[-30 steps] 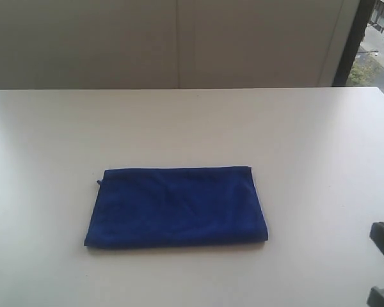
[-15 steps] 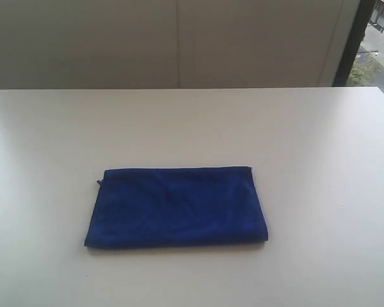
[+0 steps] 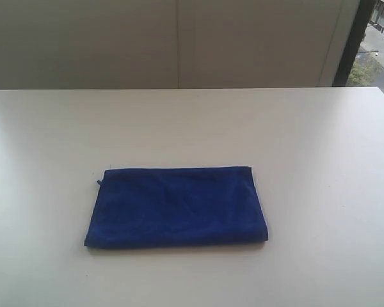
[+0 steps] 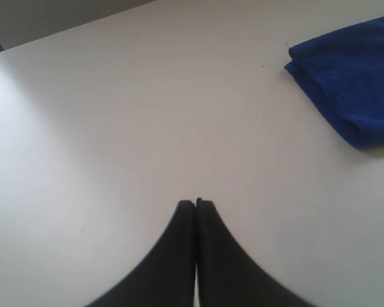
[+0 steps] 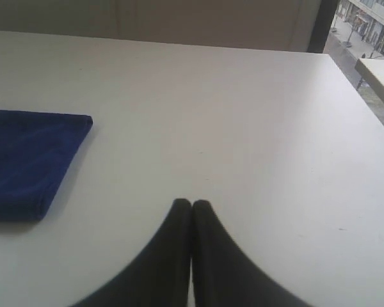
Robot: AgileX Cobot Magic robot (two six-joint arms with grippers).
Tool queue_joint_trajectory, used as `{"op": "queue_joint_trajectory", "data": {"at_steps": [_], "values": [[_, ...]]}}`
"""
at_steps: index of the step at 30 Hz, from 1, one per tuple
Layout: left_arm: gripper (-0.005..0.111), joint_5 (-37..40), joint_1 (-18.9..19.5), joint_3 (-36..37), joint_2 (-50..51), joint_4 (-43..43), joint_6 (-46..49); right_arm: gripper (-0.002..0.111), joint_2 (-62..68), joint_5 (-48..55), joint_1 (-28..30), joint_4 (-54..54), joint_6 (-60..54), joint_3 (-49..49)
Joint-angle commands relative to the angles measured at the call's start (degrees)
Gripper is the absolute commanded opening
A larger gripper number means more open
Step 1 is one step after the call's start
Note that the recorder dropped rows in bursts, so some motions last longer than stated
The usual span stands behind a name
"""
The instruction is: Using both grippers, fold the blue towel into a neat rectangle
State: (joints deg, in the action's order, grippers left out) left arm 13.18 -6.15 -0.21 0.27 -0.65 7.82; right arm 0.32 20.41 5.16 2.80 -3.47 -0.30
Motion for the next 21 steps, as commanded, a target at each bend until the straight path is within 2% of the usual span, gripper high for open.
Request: {"op": "queue_joint_trajectory", "data": {"at_steps": [1,21], "values": [[0.000,-0.3,-0.6,0.2,-0.3,0.6,0.1,0.000,-0.3,-0.5,-2.3,-5.6,7.0,0.3],[0.000,-0.3,-0.6,0.2,-0.3,0.6,0.1,0.000,-0.3,-0.7,-2.4,-6.7,7.8,0.3]]}}
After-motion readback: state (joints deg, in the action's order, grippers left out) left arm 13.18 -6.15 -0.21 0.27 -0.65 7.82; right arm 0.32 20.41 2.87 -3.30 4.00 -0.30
